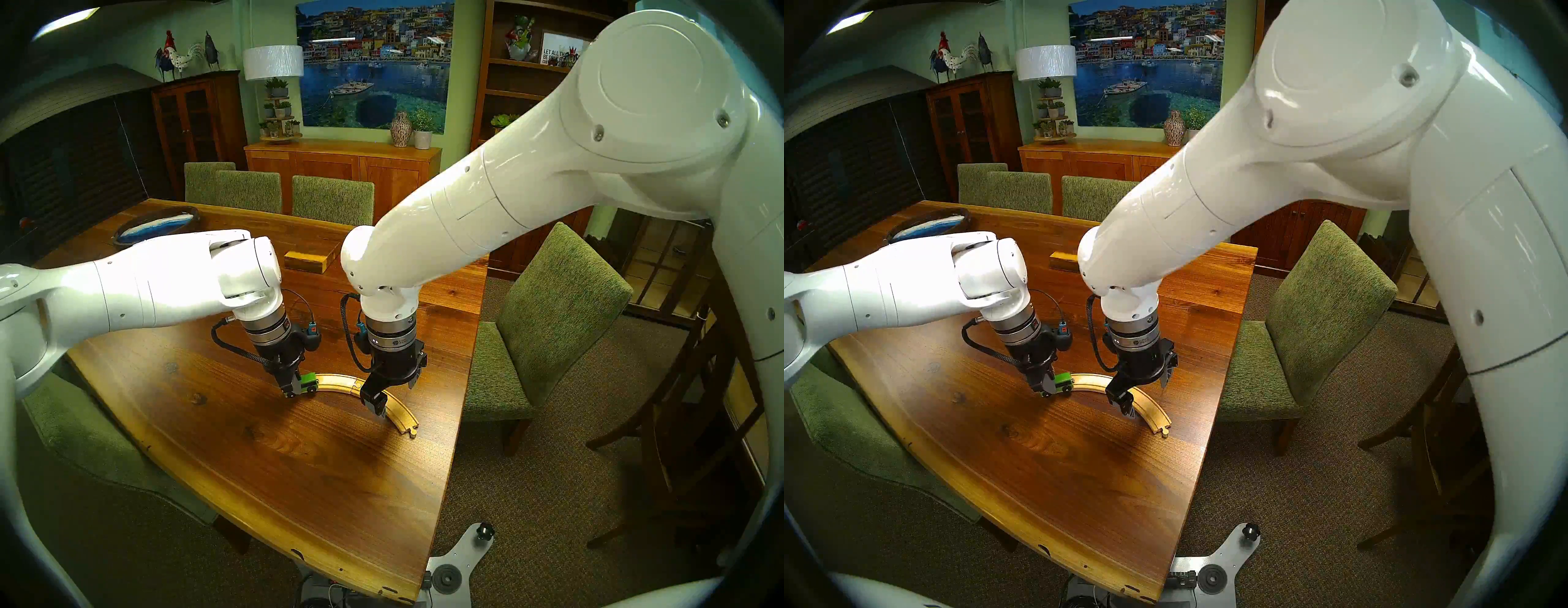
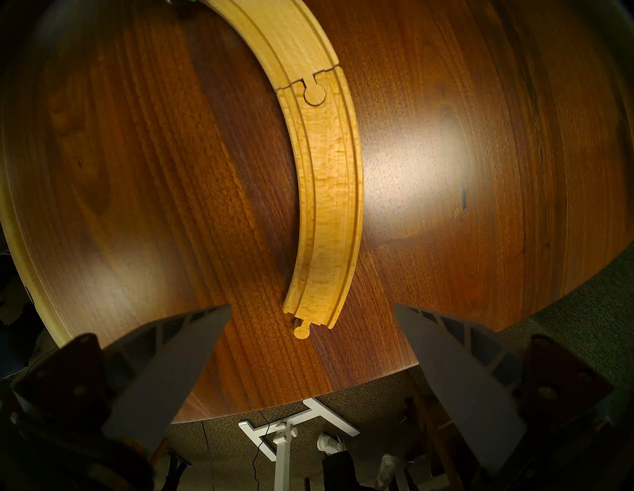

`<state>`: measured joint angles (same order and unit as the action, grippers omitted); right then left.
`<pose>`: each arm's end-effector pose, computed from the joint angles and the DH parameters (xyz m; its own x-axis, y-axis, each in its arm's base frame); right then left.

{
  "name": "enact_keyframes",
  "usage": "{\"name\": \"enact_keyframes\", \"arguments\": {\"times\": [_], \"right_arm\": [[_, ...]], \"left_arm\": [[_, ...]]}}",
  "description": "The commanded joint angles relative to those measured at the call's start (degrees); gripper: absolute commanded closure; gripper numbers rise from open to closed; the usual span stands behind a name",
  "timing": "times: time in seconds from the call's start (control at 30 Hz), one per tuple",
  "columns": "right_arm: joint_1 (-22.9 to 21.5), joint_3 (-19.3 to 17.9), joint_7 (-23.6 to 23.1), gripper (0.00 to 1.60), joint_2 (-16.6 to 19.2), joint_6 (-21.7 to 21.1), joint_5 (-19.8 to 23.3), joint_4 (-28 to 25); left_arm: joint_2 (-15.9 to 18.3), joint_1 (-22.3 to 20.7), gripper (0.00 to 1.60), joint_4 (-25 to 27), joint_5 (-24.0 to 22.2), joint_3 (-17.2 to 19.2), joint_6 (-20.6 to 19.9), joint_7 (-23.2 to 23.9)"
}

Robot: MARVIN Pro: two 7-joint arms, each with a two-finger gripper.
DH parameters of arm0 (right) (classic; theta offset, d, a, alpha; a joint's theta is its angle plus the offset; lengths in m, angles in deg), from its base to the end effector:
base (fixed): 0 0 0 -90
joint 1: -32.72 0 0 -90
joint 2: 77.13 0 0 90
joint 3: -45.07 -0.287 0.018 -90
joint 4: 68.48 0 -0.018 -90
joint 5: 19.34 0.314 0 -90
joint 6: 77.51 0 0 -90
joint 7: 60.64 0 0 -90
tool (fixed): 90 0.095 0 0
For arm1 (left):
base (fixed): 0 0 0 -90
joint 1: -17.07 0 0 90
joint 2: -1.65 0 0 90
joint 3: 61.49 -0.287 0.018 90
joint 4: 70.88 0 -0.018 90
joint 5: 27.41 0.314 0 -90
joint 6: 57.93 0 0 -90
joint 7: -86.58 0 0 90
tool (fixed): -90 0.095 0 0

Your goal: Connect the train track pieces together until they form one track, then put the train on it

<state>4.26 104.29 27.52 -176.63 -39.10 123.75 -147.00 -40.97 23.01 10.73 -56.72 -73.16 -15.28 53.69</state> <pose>0.4234 0.2147 -0.1783 0.6441 0.7599 -0.0875 0.7643 -0.6439 0.0341 0.4651 0.0298 -0.2087 0.3277 -0.9362 0.1270 -0.9445 -0.3278 0.0203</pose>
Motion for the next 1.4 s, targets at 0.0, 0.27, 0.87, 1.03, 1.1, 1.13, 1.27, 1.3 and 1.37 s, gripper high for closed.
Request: {"name": "enact_keyframes", "arguments": {"times": [0.0, 0.27, 0.87, 1.03, 1.1, 1.13, 1.27, 1.3, 1.37], "right_arm": [[-1.33, -0.23, -0.06, 0.00, 0.56, -0.08, 0.00, 0.44], [-1.34, -0.24, -0.06, 0.00, 0.57, -0.09, -0.01, 0.43], [-1.36, -0.27, -0.06, 0.00, 0.61, -0.10, -0.03, 0.40], [-1.35, -0.28, -0.06, 0.00, 0.61, -0.10, -0.03, 0.40], [-1.35, -0.28, -0.06, 0.00, 0.61, -0.11, -0.03, 0.40], [-1.35, -0.28, -0.06, 0.00, 0.61, -0.11, -0.04, 0.40], [-1.35, -0.28, -0.05, 0.00, 0.62, -0.11, -0.04, 0.40], [-1.35, -0.29, -0.05, 0.00, 0.62, -0.11, -0.04, 0.40], [-1.35, -0.29, -0.05, 0.00, 0.62, -0.11, -0.04, 0.40]], "left_arm": [[-0.40, -3.16, 1.60, -1.02, -0.09, 1.63, 0.44, 1.31], [-2.28, -2.83, 1.60, -3.97, 0.06, 1.26, 1.21, 1.73], [-5.26, -1.30, 1.60, -8.82, 0.61, -0.31, 3.30, 2.98], [-5.69, -0.64, 1.60, -9.57, 0.82, -0.69, 3.63, 2.73], [-5.81, -0.47, 1.60, -9.86, 0.91, -0.66, 3.69, 2.78], [-5.86, -0.41, 1.60, -9.98, 0.95, -0.66, 3.69, 2.80], [-5.93, -0.25, 1.60, -10.29, 1.00, -0.49, 3.85, 3.09], [-5.92, -0.23, 1.34, -10.33, 1.02, -0.44, 3.89, 3.18], [-5.66, -0.33, 0.76, -10.12, 0.98, -0.30, 4.11, 3.46]]}}
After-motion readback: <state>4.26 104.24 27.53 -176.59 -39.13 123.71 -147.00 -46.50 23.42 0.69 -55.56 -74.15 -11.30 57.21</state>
